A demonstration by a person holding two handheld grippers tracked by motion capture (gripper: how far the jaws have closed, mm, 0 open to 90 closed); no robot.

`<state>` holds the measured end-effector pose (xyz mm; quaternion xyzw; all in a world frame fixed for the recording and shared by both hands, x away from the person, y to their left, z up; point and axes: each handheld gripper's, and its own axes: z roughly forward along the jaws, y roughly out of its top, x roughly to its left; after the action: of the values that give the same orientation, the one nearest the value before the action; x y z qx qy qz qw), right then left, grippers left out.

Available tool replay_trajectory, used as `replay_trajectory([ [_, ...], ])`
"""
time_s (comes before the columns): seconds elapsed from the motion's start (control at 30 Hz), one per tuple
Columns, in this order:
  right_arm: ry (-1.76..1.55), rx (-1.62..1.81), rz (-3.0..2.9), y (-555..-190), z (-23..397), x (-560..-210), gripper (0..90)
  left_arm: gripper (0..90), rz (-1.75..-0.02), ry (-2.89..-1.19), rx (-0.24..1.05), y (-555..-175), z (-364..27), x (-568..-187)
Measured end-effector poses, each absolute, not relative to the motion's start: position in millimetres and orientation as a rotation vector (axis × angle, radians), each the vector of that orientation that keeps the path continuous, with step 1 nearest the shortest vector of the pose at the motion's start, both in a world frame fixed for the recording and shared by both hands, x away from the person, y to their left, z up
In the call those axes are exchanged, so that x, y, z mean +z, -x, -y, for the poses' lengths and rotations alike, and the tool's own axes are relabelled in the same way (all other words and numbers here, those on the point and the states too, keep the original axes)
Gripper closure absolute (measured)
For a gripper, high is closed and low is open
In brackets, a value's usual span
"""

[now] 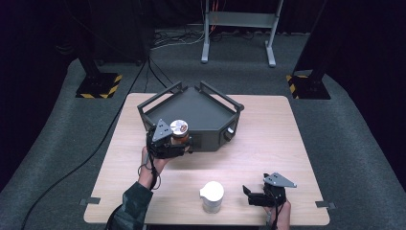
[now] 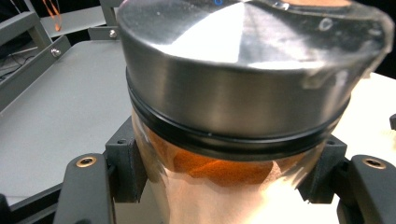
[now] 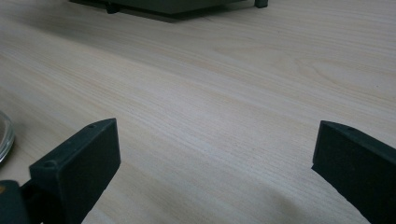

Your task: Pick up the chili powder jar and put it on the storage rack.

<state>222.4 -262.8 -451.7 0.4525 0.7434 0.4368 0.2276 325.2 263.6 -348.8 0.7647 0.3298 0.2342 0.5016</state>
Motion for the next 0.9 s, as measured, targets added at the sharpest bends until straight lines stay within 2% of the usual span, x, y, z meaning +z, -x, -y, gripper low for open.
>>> replay_trajectory([
  [0.9, -1.247, 1.198, -2.049, -223, 262, -451, 0.0, 31.8, -0.777, -1.828, 0.56, -336, -267, -332],
])
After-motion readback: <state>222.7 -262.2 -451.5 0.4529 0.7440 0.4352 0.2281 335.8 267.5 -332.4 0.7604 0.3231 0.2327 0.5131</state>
